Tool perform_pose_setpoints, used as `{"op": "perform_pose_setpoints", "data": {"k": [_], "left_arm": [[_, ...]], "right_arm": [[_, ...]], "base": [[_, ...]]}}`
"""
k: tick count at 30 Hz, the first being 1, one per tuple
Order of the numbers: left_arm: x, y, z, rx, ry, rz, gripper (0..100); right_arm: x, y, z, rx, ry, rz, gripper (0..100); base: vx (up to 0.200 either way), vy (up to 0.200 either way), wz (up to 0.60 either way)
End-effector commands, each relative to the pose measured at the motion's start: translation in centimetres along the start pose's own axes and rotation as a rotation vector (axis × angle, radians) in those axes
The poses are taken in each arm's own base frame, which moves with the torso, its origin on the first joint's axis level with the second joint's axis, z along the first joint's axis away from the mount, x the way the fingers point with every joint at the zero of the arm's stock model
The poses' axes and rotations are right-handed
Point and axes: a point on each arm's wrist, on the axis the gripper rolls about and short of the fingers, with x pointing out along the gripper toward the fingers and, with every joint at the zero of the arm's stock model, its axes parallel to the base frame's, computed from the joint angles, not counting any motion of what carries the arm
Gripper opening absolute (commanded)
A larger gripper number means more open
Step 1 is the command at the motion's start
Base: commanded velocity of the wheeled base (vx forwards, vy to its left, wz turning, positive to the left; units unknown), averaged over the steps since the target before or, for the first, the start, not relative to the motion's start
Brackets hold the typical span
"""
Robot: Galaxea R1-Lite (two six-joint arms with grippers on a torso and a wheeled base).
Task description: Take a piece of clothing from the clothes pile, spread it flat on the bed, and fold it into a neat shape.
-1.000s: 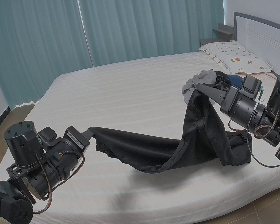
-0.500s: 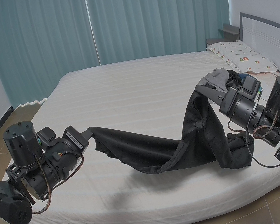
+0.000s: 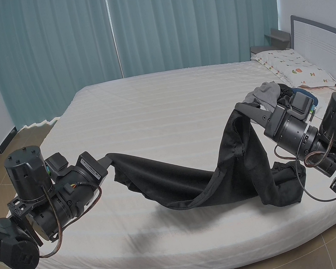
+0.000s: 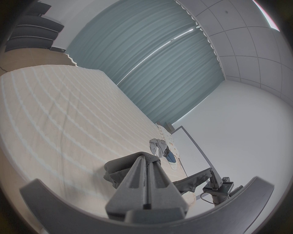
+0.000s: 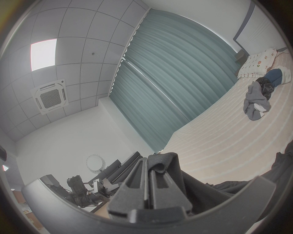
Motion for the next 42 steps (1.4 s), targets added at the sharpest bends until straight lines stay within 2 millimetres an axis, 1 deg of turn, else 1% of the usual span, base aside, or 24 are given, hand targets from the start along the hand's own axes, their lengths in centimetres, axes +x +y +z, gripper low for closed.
{"op": "perform_pose_setpoints", "data": {"k": [1,6,9,10,11,12,14,15,16,17,18,19,22,25,26,27,28,29,31,32,34,38,41,42], "left_arm": [[-0.5,-0.5,0.3,0.000,-0.013,-0.019,0],[-1.2,-1.3,0.5,0.002,-0.020,-0.051,0],[-2.3,-2.1,0.7,0.004,-0.018,-0.067,0],[-2.3,-2.1,0.7,0.004,-0.018,-0.067,0],[-3.6,-3.0,0.9,0.008,-0.019,-0.102,0],[-4.4,-3.7,1.1,0.010,-0.024,-0.126,0],[-5.2,-4.2,1.4,0.014,-0.035,-0.146,0],[-6.2,-4.7,2.0,0.028,-0.055,-0.165,0],[-6.4,-4.7,2.0,0.030,-0.058,-0.167,0],[-7.3,-5.2,2.9,0.040,-0.093,-0.184,0],[-7.6,-5.6,3.3,0.042,-0.109,-0.194,0],[-8.1,-6.4,4.2,0.041,-0.137,-0.214,0],[-8.2,-7.6,5.6,0.045,-0.139,-0.195,0],[-8.1,-8.7,6.9,0.051,-0.122,-0.158,0],[-7.8,-8.9,7.3,0.054,-0.121,-0.143,0],[-6.7,-8.9,7.8,0.053,-0.119,-0.118,0],[-6.0,-8.9,8.1,0.053,-0.119,-0.105,0],[-6.0,-8.9,8.1,0.053,-0.119,-0.105,0],[-2.9,-8.2,9.1,0.049,-0.130,-0.048,0],[-2.1,-7.9,9.3,0.047,-0.132,-0.032,0],[-0.5,-7.2,9.9,0.044,-0.142,0.000,0],[2.0,-5.7,10.7,0.035,-0.155,0.047,0],[3.5,-4.8,10.9,0.031,-0.153,0.074,0],[3.8,-4.6,11.0,0.031,-0.155,0.079,0]], "right_arm": [[-0.2,0.3,0.3,-0.002,-0.011,0.009,0],[-0.7,1.2,1.2,-0.007,-0.038,0.032,0],[-1.5,2.5,2.5,-0.018,-0.078,0.067,0],[-1.5,2.5,2.5,-0.018,-0.078,0.067,0],[-2.4,3.8,3.8,-0.038,-0.117,0.101,0],[-2.9,4.4,4.4,-0.044,-0.132,0.114,0],[-3.3,4.9,5.0,-0.047,-0.148,0.121,0],[-3.7,5.4,5.7,-0.050,-0.160,0.125,0],[-3.8,5.5,5.9,-0.054,-0.162,0.125,0],[-3.9,6.2,7.2,-0.070,-0.193,0.129,0],[-4.0,6.9,8.3,-0.090,-0.214,0.133,0],[-4.2,7.4,9.1,-0.103,-0.222,0.130,0],[-4.5,9.3,11.7,-0.121,-0.239,0.124,0],[-3.8,10.7,14.3,-0.131,-0.271,0.118,0],[-3.4,10.9,15.3,-0.140,-0.289,0.111,0],[-2.6,11.2,16.5,-0.146,-0.307,0.102,0],[-1.9,11.3,17.0,-0.147,-0.314,0.093,0],[-1.9,11.3,17.0,-0.147,-0.314,0.093,0],[1.0,10.9,18.2,-0.145,-0.336,0.033,0],[1.8,10.5,18.4,-0.143,-0.336,0.014,0],[3.6,9.3,18.2,-0.142,-0.327,-0.017,0],[6.9,6.3,17.0,-0.154,-0.295,-0.068,0],[9.2,4.4,16.5,-0.193,-0.302,-0.099,0],[9.7,4.0,16.3,-0.201,-0.308,-0.108,0]], "base": [[-0.200,0.000,0.00],[-0.200,0.000,0.00],[-0.200,0.000,0.00],[-0.200,0.000,0.00],[-0.200,0.000,0.00],[-0.200,0.000,0.00],[-0.100,0.000,0.00],[0.000,0.000,0.00],[0.000,0.000,0.00],[0.000,0.000,0.00],[0.000,0.000,0.00],[0.000,0.000,0.00],[0.000,0.000,0.00],[0.000,0.000,0.00],[0.000,0.000,0.00],[0.000,0.000,0.00],[0.000,0.000,0.00],[0.000,0.000,0.00],[0.000,0.000,0.00],[0.000,0.000,0.00],[0.000,0.000,0.00],[0.200,0.000,0.00],[0.200,0.000,0.00],[0.200,0.000,0.00]]}}
